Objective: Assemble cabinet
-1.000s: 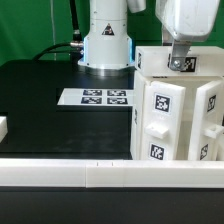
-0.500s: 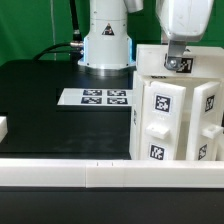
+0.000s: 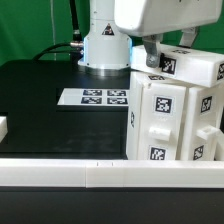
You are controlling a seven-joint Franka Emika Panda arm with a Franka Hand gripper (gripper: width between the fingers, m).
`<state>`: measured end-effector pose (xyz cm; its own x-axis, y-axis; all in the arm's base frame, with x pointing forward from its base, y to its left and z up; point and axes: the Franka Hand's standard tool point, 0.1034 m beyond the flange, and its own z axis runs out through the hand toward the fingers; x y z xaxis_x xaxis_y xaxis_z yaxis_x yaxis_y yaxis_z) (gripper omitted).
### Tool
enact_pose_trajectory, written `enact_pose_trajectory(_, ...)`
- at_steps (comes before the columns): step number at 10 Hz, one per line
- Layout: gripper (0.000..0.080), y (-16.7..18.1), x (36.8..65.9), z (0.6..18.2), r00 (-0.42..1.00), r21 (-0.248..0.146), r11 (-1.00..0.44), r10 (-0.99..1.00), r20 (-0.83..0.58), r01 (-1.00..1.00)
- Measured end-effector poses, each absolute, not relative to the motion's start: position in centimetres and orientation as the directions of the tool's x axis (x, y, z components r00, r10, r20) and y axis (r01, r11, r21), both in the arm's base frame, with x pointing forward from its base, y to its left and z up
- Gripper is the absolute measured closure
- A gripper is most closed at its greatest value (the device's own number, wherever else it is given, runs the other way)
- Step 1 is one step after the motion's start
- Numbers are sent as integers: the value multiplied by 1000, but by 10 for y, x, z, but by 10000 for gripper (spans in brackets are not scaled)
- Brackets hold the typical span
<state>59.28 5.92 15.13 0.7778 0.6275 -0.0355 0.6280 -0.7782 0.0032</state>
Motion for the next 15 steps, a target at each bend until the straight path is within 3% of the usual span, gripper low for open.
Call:
enact_pose_trajectory(2,236,69,588,149,973,-16,-974,227,-31,227)
enact_pose_trajectory(6,236,84,586,149,970,-5,-971,-239,-36,-239)
enact_pose_trajectory(11,236,90,585,148,817,-9,-817,-575,-49,-576)
enact_pose_trajectory(15,236,97,590,147,464,-25,-463,-885,-34,-886)
